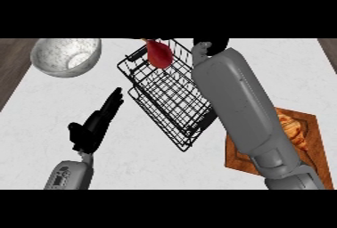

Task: Pick the pear from the cutting board and place it in the tiered basket

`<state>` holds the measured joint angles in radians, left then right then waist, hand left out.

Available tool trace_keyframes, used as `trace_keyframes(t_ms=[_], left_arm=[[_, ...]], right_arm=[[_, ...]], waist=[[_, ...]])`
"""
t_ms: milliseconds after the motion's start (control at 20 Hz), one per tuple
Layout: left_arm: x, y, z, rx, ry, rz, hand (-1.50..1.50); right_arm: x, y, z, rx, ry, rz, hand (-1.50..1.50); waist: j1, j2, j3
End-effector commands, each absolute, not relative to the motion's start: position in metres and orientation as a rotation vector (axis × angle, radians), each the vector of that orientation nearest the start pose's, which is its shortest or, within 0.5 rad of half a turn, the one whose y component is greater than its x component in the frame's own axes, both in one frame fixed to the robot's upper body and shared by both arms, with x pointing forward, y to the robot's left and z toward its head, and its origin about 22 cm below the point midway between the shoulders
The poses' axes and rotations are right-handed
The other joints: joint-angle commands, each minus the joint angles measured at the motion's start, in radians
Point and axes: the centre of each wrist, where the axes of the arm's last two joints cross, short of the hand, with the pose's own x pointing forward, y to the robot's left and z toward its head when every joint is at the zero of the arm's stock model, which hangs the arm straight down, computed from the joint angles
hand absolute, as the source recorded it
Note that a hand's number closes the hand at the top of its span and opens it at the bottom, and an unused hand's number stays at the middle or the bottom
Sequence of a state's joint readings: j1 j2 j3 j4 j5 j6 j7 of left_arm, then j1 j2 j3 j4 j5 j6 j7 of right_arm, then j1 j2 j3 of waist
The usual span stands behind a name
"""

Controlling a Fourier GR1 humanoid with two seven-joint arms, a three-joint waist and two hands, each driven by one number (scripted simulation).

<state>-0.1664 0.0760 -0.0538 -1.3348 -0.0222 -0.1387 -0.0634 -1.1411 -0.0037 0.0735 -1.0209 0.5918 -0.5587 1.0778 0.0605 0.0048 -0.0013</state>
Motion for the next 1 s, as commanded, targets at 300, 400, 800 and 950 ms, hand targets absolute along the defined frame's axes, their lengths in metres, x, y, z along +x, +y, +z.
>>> trace_keyframes(t_ms=[300,400,800,950], left_arm=[[0.267,0.237,-0.022,-0.053,-1.495,-0.2,0.0],[0.257,0.254,-0.033,-0.014,-1.481,-0.187,0.0],[0.25,0.267,-0.035,0.004,-1.483,-0.125,0.0],[0.242,0.271,-0.036,0.003,-1.472,-0.13,0.0]], right_arm=[[0.415,-0.074,0.228,-0.914,-1.339,-0.44,-1.5],[0.409,-0.088,0.238,-0.924,-1.372,-0.505,-1.5],[0.354,-0.152,0.229,-0.933,-1.477,-0.694,-1.5],[0.324,-0.16,0.232,-0.929,-1.474,-0.66,-1.5]], waist=[[-0.092,-0.029,-0.001],[-0.121,-0.039,-0.001],[-0.175,-0.047,0.003],[-0.188,-0.059,0.002]])
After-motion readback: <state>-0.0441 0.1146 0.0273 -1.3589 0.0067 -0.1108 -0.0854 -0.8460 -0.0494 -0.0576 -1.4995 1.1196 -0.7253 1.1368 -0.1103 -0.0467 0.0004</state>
